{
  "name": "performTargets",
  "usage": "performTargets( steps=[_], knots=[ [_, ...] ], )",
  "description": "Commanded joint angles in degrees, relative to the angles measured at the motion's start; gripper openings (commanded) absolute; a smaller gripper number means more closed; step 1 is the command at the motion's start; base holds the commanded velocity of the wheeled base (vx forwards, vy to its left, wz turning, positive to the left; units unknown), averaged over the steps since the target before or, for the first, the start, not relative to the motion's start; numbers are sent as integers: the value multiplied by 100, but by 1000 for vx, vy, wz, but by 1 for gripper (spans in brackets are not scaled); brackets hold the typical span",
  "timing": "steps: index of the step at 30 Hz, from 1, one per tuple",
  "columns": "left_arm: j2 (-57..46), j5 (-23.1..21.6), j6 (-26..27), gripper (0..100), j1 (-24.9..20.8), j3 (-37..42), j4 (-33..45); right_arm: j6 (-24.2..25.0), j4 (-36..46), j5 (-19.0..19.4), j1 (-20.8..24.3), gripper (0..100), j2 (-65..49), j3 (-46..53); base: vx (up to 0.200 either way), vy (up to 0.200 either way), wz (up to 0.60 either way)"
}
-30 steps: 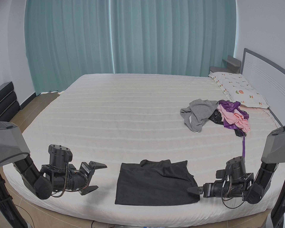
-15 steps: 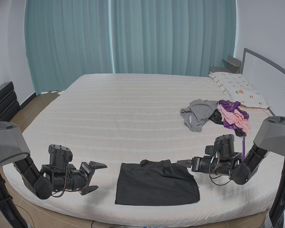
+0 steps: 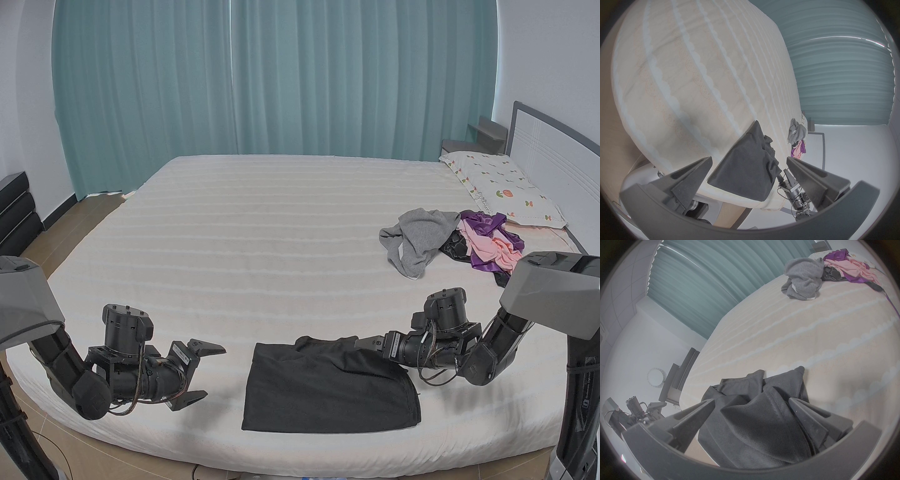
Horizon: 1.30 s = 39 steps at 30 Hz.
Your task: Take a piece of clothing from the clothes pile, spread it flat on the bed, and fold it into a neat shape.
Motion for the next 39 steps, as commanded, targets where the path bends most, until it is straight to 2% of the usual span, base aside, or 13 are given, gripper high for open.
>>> performTargets(
  steps=[1, 6, 9, 10, 16, 28, 39],
  knots=[
    [9, 2, -1, 100, 1, 1, -5, 7, -7, 3, -28, 100, 120, -19, 0, 0, 0],
    [9, 2, -1, 100, 1, 1, -5, 16, -24, 3, -28, 100, 217, -27, 0, 0, 0],
    [9, 2, -1, 100, 1, 10, -5, 236, -42, 3, -28, 100, 217, -27, 0, 0, 0],
    [9, 2, -1, 100, 1, 10, -5, 385, -42, 12, -28, 0, 217, -27, 0, 0, 0],
    [9, 2, -1, 100, 1, 10, -5, 455, -7, 12, -108, 0, 129, 34, 0, 0, 0],
    [18, 10, -1, 100, -8, 1, -5, 710, -77, 3, -617, 0, -231, 368, 0, 0, 0],
    [18, 10, -1, 100, -8, 1, -5, 631, -59, -76, -872, 0, -451, 746, 0, 0, 0]
  ],
)
